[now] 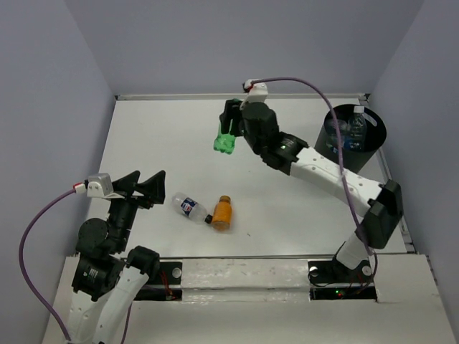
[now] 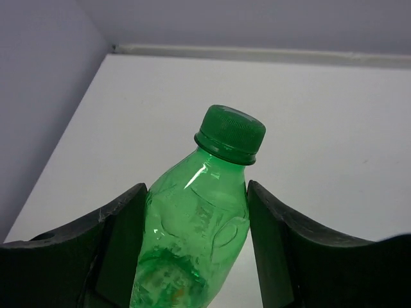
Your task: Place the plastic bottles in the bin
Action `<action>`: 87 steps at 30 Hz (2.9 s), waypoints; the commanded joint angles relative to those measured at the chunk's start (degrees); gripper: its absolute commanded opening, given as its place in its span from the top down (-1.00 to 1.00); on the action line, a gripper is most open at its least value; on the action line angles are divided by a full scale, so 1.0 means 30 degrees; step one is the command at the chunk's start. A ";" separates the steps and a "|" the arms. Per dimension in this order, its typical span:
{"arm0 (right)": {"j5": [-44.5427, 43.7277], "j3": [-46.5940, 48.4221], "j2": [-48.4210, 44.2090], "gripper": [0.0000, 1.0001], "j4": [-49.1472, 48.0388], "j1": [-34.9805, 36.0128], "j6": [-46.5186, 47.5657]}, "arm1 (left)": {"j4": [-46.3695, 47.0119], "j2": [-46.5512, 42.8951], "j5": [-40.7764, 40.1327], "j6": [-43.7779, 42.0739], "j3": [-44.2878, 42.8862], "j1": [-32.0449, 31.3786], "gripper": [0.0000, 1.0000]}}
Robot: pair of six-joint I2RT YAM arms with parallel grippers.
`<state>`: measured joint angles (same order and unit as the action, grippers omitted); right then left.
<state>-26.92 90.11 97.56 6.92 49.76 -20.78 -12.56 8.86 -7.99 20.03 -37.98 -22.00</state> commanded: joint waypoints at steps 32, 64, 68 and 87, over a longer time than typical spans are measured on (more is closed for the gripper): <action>-0.9396 -0.7156 -0.8027 -0.80 -0.4094 -1.4857 1.1437 | 0.1051 -0.2252 -0.0003 -0.0349 -0.0349 -0.1954 -0.98; 0.9819 -0.5108 0.0484 -0.60 0.0799 0.3922 0.3760 | 0.0406 0.1851 -0.6182 -0.0995 -0.1902 -0.0812 -0.98; 1.1281 -0.2676 0.3563 -0.77 0.1122 0.4127 0.4025 | 0.0407 0.1471 -0.7442 -0.0935 -0.2164 -0.0812 -0.98; 0.9998 0.5265 1.1484 -0.06 0.1972 0.4947 0.2680 | 0.0875 0.1206 -0.6272 -0.1315 -0.1140 -0.0665 -0.98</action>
<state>4.05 100.57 130.96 13.67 64.23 -9.30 -13.02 12.21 -26.81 17.61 -41.74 -24.64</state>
